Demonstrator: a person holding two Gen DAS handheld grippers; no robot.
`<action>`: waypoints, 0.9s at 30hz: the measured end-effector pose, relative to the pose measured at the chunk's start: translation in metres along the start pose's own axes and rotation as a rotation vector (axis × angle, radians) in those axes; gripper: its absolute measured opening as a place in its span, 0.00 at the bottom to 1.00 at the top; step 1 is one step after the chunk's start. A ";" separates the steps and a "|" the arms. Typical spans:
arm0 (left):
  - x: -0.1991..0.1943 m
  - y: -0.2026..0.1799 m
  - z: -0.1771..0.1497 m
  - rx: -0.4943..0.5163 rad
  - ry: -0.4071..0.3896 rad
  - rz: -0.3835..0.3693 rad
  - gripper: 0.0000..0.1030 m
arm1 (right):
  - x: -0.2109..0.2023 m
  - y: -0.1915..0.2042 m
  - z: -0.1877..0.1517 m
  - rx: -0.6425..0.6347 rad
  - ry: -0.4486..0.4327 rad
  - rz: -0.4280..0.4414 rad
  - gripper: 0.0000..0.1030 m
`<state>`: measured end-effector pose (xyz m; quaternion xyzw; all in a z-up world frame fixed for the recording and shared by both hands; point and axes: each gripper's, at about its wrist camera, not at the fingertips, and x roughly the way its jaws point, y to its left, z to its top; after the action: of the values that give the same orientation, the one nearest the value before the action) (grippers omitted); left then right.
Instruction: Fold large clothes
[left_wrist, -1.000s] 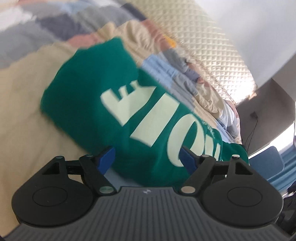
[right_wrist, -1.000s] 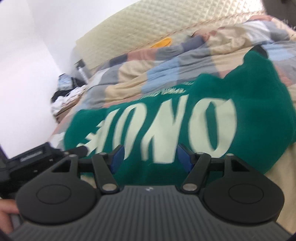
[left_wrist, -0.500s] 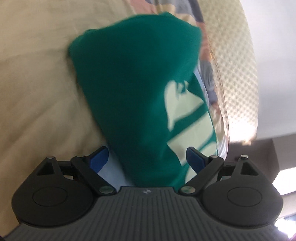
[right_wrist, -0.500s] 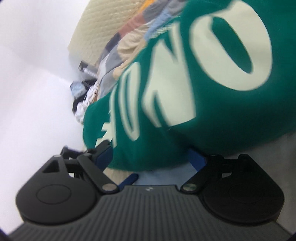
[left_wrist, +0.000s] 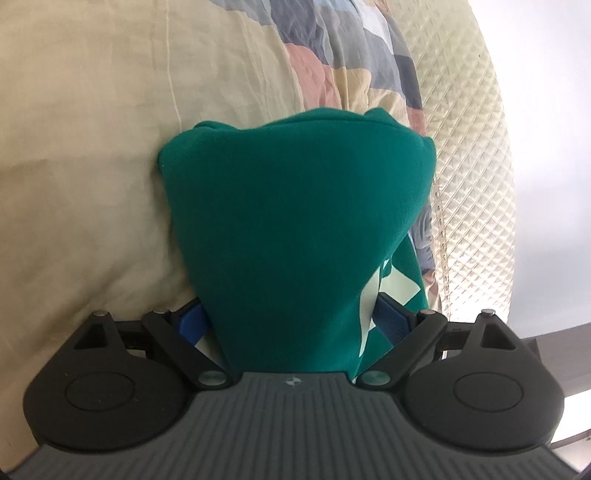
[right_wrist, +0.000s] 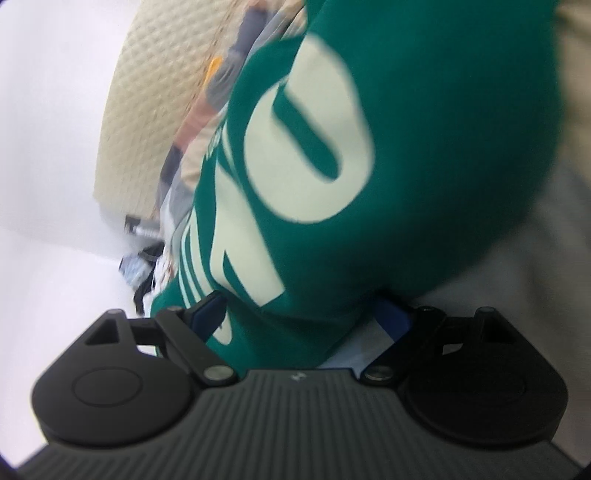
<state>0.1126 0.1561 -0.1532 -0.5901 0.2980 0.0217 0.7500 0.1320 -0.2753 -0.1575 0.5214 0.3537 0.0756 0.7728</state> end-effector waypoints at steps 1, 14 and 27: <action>-0.001 0.001 0.000 0.001 0.000 -0.001 0.90 | -0.008 -0.003 0.001 0.026 -0.027 -0.001 0.87; 0.002 0.002 0.005 0.003 0.006 -0.006 0.89 | -0.031 -0.024 0.016 0.210 -0.201 -0.013 0.89; 0.005 -0.003 0.000 0.011 -0.005 0.000 0.89 | -0.049 -0.042 0.018 0.276 -0.253 -0.047 1.00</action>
<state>0.1176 0.1533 -0.1529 -0.5859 0.2961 0.0217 0.7540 0.0968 -0.3314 -0.1675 0.6194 0.2730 -0.0578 0.7338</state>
